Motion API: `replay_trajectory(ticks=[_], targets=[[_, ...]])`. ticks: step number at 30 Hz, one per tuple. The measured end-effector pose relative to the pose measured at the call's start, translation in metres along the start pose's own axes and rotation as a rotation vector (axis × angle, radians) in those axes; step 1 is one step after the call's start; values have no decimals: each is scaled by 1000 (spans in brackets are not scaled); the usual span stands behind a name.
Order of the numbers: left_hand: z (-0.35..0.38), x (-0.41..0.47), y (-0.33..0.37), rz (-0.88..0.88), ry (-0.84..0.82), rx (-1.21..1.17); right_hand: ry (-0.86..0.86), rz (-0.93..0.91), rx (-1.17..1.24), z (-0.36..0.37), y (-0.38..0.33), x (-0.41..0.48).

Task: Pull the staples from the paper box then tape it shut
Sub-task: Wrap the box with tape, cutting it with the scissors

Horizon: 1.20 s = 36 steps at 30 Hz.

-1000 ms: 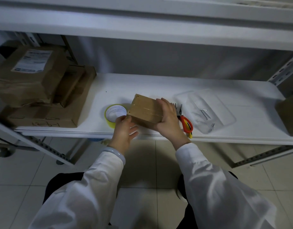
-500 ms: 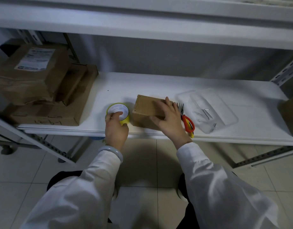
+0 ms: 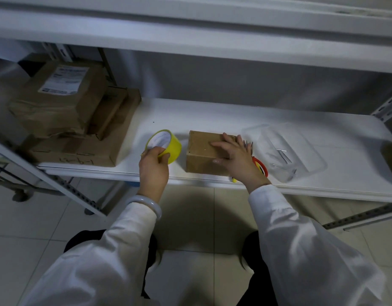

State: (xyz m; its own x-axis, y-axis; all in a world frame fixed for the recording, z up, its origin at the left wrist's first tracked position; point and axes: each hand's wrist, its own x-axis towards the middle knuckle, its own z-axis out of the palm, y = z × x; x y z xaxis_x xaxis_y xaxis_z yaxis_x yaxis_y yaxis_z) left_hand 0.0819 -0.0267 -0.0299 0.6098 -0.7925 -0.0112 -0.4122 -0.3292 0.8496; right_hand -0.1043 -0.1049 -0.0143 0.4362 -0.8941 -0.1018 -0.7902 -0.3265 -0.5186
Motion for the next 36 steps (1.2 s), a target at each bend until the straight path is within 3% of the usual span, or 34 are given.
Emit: replay_trajectory(ticks=[3, 6, 11, 16, 20, 25, 29, 33, 35, 36], targets=[[-8, -3, 7, -35, 35, -74, 82, 15, 53, -5, -12, 1], [-15, -8, 17, -34, 85, -134, 176, -93, 242, -8, -40, -2], [-22, -24, 31, -19, 101, -218, 110, -268, 433, 3, -82, -7], [-29, -36, 38, 21, 83, -364, 203, -314, 488, 11, -90, -14], [-30, -45, 45, 4, 66, -398, 393, -354, 539, 12, -89, -20], [-30, -55, 52, 14, 43, -425, 447, -338, 516, 1, -94, -27], [-30, -60, 56, 82, 11, -287, 457, -324, 408, -6, -94, -29], [-31, -64, 60, 246, 61, 188, 497, -283, 315, -7, -91, -35], [-29, -66, 62, 301, 26, 126, 547, -306, 271, -7, -92, -38], [-28, -68, 63, 289, -15, -23, 559, -328, 243, -6, -93, -39]])
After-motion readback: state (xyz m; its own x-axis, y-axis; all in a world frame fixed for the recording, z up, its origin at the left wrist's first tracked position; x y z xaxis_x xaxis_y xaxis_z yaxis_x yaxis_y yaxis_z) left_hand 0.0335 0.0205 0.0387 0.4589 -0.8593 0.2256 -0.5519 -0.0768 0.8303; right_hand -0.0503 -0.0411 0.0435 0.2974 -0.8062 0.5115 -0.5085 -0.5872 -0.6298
